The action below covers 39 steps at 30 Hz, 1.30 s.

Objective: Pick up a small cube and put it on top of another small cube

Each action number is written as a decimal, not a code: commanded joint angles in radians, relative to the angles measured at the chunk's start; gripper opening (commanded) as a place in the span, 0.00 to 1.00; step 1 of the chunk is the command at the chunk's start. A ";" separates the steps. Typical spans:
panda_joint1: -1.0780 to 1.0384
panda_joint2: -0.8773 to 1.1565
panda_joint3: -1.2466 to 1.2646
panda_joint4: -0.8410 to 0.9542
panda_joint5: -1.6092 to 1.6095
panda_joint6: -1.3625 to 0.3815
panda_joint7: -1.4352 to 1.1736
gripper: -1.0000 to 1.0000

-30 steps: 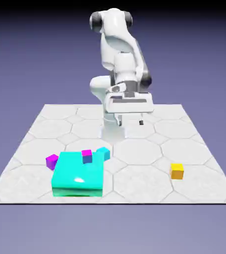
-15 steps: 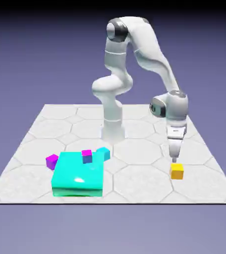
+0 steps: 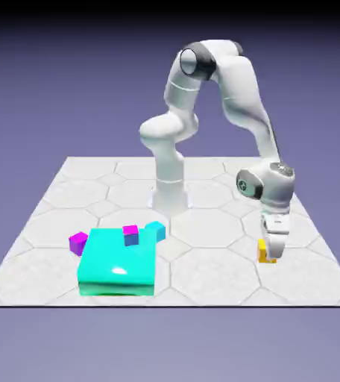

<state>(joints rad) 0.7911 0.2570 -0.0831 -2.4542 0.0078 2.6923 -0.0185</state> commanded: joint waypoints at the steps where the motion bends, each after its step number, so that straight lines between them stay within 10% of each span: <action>1: 0.002 -0.013 -0.002 -0.002 -0.002 -0.010 0.001 0.00; 26: -0.707 -0.342 -0.807 -0.198 -0.139 -0.112 -0.286 0.00; 39: -0.923 -0.052 -0.523 -0.198 0.275 0.107 -0.618 0.00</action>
<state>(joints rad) -0.1318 0.2054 -0.6067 -2.6525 0.2829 2.7982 -0.6362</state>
